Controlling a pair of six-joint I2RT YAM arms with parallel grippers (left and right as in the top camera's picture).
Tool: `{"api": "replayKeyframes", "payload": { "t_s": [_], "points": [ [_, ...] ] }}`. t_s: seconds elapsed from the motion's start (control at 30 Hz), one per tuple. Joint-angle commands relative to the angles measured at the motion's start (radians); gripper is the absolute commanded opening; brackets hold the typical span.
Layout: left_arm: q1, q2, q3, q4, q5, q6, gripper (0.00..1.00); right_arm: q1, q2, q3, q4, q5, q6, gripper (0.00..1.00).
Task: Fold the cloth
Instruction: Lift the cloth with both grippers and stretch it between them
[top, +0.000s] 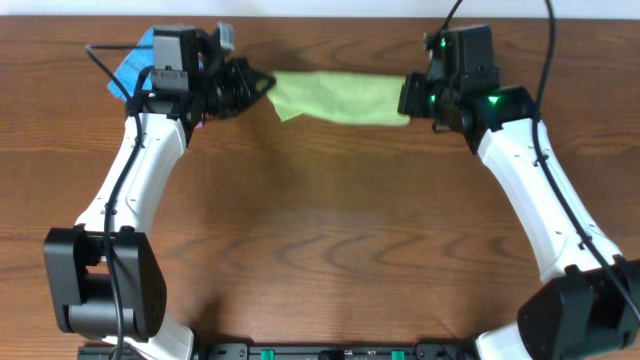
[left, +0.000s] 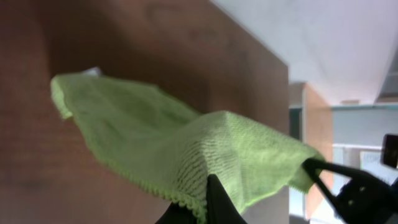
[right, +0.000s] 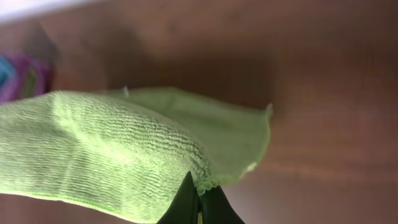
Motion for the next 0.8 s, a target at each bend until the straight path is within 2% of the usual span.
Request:
{"api": "replayKeyframes", "payload": {
  "t_s": [0.0,0.27,0.5,0.77],
  "points": [
    [0.002,-0.014,0.014,-0.120,0.023,0.148,0.06,-0.006,-0.010,0.013,-0.099,-0.006,-0.021,0.01],
    [-0.038,-0.014,0.011,-0.461,0.011,0.345,0.06,-0.006,-0.010,-0.002,-0.333,-0.006,-0.054,0.01],
    [-0.164,-0.014,-0.060,-0.505,-0.023,0.354,0.06,-0.005,-0.014,-0.114,-0.406,-0.024,-0.061,0.01],
    [-0.170,-0.014,-0.219,-0.565,-0.041,0.389,0.06,-0.004,-0.112,-0.333,-0.350,-0.056,-0.048,0.02]
  ]
}}
